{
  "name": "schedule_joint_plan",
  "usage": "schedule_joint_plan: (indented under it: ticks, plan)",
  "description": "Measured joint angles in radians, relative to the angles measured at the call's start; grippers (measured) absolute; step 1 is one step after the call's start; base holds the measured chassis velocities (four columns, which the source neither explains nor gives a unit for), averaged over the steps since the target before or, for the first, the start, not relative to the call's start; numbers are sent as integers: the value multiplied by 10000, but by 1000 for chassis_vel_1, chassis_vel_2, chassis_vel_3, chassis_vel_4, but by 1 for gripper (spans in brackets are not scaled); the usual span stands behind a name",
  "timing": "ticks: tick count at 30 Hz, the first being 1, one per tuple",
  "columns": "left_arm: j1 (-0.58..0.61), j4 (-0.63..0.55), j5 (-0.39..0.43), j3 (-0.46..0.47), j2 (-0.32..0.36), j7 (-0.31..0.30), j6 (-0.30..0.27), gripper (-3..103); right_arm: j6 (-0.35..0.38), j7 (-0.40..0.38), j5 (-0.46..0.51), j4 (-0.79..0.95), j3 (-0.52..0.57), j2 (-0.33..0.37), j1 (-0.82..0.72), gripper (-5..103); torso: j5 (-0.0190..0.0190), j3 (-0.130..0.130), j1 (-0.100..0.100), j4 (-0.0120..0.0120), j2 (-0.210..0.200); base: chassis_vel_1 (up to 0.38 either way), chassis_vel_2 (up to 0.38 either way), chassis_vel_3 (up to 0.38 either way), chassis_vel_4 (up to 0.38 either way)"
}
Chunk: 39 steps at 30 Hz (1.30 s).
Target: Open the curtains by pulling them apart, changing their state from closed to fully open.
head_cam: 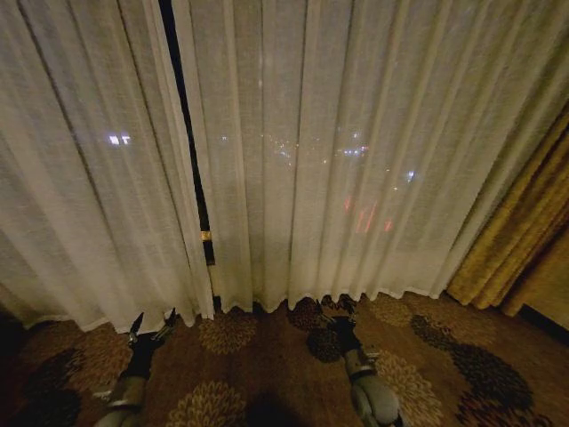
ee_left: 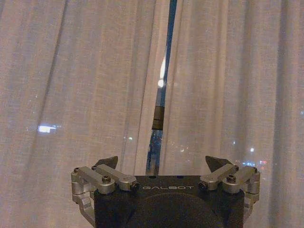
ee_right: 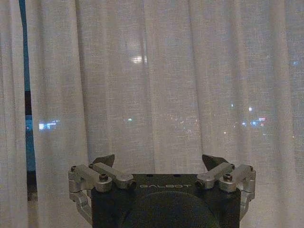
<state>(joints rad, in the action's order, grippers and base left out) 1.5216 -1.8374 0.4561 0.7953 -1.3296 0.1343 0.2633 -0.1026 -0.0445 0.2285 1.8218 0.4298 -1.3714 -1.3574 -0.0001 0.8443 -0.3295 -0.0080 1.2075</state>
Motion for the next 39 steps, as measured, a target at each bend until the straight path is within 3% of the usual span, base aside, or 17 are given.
schedule_joint_plan:
  ticks: [13, 19, 27, 39]
  plan:
    - [0, 0, 0, 0, 0, 0, 0, 100, -43, 61, -107, -46, -19, -104, -20, 100, 0, 0, 0, 0, 0, 0, 0, 0, 0]
    - [0, 0, 0, 0, 0, 0, 0, 100, -248, 598, -172, -180, 143, -110, 11, 100, 0, 0, 0, 0, 0, 0, 0, 0, 0]
    - [1, 0, 0, 0, 0, 0, -1, 100, -290, 658, -135, -263, 108, -92, 35, 100, 0, 0, 1, 1, 1, -7, 5, 5, -7]
    - [0, 0, 0, 0, 0, 0, 0, 100, -418, 822, -73, -498, 117, -8, 99, 100, 0, -1, 2, -1, 1, -151, 171, 157, -161]
